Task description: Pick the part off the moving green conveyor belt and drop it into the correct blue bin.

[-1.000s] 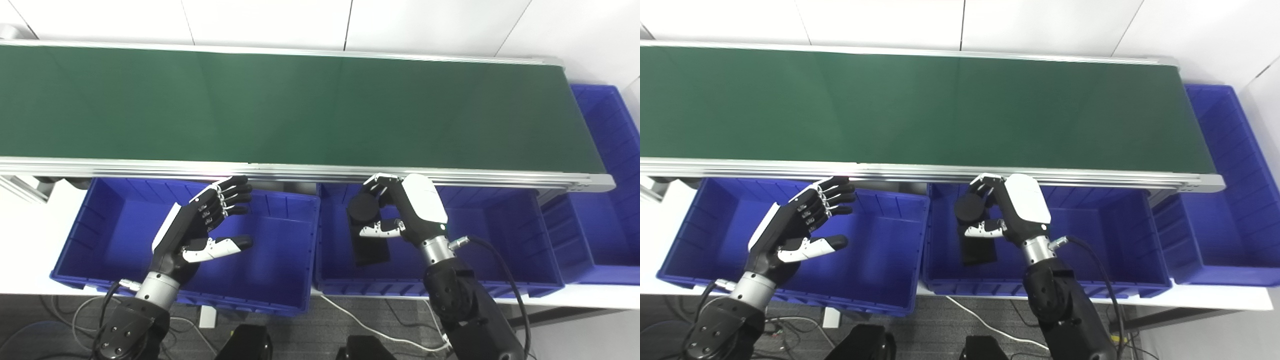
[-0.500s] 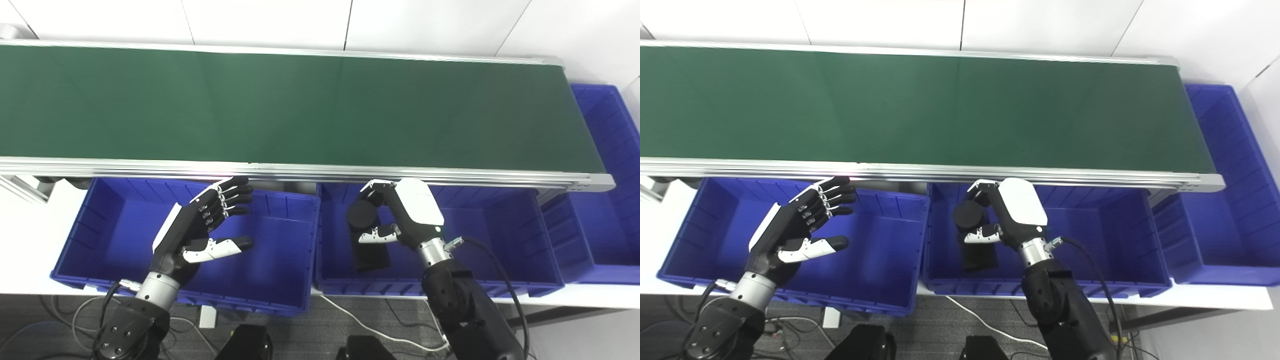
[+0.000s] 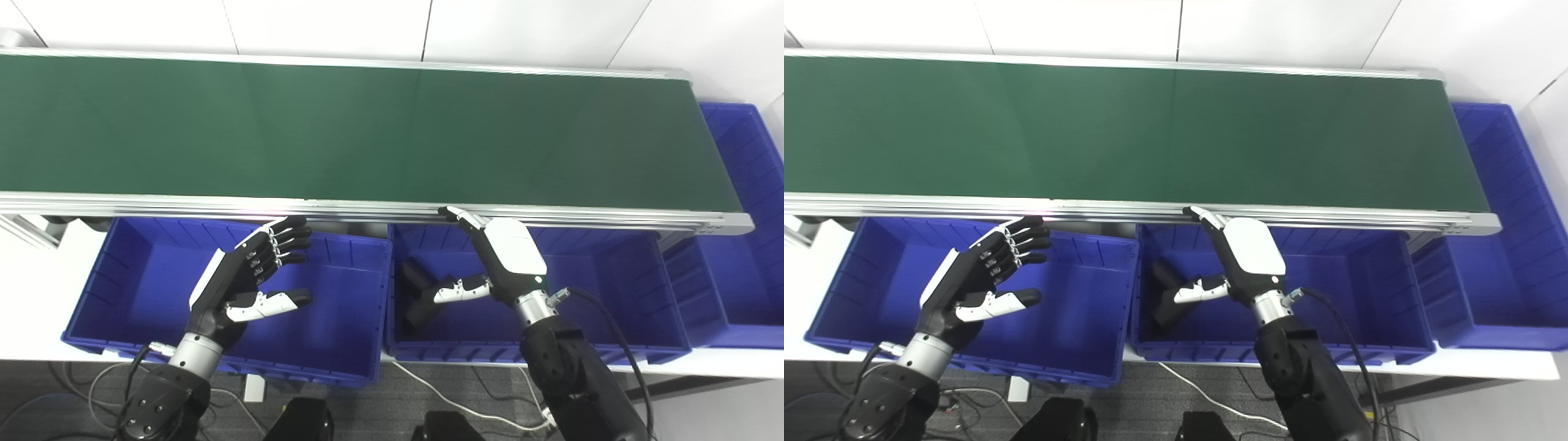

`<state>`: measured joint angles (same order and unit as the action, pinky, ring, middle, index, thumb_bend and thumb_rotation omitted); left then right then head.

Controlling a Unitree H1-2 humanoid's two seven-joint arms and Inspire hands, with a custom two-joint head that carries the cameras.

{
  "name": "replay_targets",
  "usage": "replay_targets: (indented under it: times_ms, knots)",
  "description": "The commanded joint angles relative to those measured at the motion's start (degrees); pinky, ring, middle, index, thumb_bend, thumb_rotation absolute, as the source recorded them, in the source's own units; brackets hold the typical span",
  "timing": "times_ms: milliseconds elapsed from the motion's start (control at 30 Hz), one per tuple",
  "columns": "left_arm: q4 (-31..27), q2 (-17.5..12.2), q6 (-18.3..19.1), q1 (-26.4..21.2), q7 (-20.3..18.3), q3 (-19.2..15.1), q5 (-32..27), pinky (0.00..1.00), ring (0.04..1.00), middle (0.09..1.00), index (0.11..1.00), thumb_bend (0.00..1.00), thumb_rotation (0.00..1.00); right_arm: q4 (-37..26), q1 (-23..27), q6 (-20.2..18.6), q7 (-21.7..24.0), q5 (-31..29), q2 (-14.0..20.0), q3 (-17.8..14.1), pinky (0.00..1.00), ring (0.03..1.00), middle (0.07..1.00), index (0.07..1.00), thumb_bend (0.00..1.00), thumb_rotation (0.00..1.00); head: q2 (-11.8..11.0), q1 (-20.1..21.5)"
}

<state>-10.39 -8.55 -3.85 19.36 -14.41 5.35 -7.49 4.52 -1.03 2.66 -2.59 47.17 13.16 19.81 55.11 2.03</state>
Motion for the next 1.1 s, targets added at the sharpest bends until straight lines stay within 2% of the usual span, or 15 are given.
replay_targets:
  times_ms: [0, 133, 200, 233, 300, 467, 500, 567, 633, 767, 833, 933, 1067]
  knots:
    - [-0.5, 0.5, -1.7, -0.8, 0.5, 0.3, 1.0, 0.73, 0.770, 0.789, 0.804, 0.90, 0.30, -3.0, 0.3, -0.1, 0.1, -1.8, 0.4, -1.1, 0.70, 0.793, 0.839, 0.853, 0.99, 0.47, 0.0, -0.9]
    - [0.0, 1.4, -1.8, -1.1, 0.8, 1.0, 2.0, 0.72, 0.761, 0.786, 0.803, 0.89, 0.28, -3.7, -0.4, 1.8, -0.5, -5.1, 0.7, -2.8, 0.70, 0.774, 0.816, 0.834, 0.94, 0.56, -0.5, -4.7]
    - [0.6, 2.1, -2.1, -1.4, 1.1, 1.5, 2.7, 0.72, 0.760, 0.784, 0.802, 0.89, 0.28, -3.9, -0.7, 3.0, -0.8, -7.1, 1.0, -3.6, 0.69, 0.756, 0.802, 0.825, 0.91, 0.58, -1.1, -8.3]
    - [0.9, 2.5, -2.4, -1.5, 1.2, 1.7, 3.1, 0.72, 0.754, 0.778, 0.800, 0.88, 0.26, -4.4, -1.0, 3.6, -0.8, -8.3, 1.2, -4.0, 0.68, 0.752, 0.799, 0.828, 0.87, 0.62, -1.2, -8.8]
    - [1.7, 3.3, -3.2, -1.8, 1.7, 2.2, 4.0, 0.71, 0.747, 0.771, 0.798, 0.87, 0.25, -6.0, -1.7, 3.7, -0.2, -10.7, 1.6, -4.9, 0.67, 0.741, 0.787, 0.818, 0.84, 0.63, -1.6, -11.4]
    - [3.1, 5.1, -3.3, -2.4, 2.9, 3.3, 5.8, 0.72, 0.749, 0.771, 0.799, 0.88, 0.25, -10.5, -3.3, 5.7, 0.7, -20.5, 1.2, -7.8, 0.64, 0.704, 0.750, 0.795, 0.81, 0.59, -2.6, -15.9]
    - [3.3, 5.4, -3.4, -2.5, 3.1, 3.5, 6.1, 0.72, 0.747, 0.771, 0.799, 0.88, 0.25, -11.2, -3.6, 6.0, 1.0, -22.5, 0.9, -8.4, 0.63, 0.696, 0.743, 0.784, 0.80, 0.53, -2.6, -15.9]
    - [4.0, 6.1, -3.8, -2.8, 3.3, 3.9, 6.6, 0.71, 0.745, 0.772, 0.799, 0.88, 0.25, -15.0, -4.9, 4.3, 2.0, -27.0, -0.2, -9.5, 0.63, 0.694, 0.742, 0.779, 0.78, 0.47, -3.1, -17.5]
    - [4.8, 6.8, -4.0, -3.1, 3.7, 4.2, 7.3, 0.71, 0.740, 0.769, 0.798, 0.87, 0.23, -19.5, -6.3, 0.7, 3.6, -31.5, -1.6, -10.6, 0.65, 0.702, 0.746, 0.779, 0.74, 0.43, -3.6, -18.9]
    - [6.2, 7.9, -4.7, -3.5, 4.1, 4.7, 7.4, 0.71, 0.740, 0.768, 0.795, 0.87, 0.20, -26.9, -8.7, -4.7, 5.4, -37.2, -4.5, -11.4, 0.63, 0.691, 0.736, 0.783, 0.67, 0.52, -4.5, -19.5]
    - [6.7, 8.2, -5.2, -3.6, 4.1, 4.7, 7.4, 0.72, 0.743, 0.769, 0.793, 0.86, 0.20, -29.1, -9.7, -5.8, 5.3, -38.5, -6.4, -11.2, 0.61, 0.685, 0.739, 0.786, 0.62, 0.56, -5.0, -19.1]
    - [7.4, 8.6, -5.5, -3.6, 4.2, 4.8, 7.2, 0.71, 0.746, 0.774, 0.793, 0.86, 0.19, -31.0, -11.1, -7.0, 4.8, -39.2, -9.4, -10.9, 0.59, 0.667, 0.725, 0.772, 0.59, 0.55, -5.4, -18.4]
    - [8.5, 8.7, -6.3, -3.8, 4.3, 4.8, 7.1, 0.71, 0.751, 0.781, 0.796, 0.86, 0.18, -30.3, -13.5, -5.3, 3.8, -38.6, -12.9, -9.6, 0.59, 0.673, 0.730, 0.777, 0.58, 0.55, -6.5, -16.4]
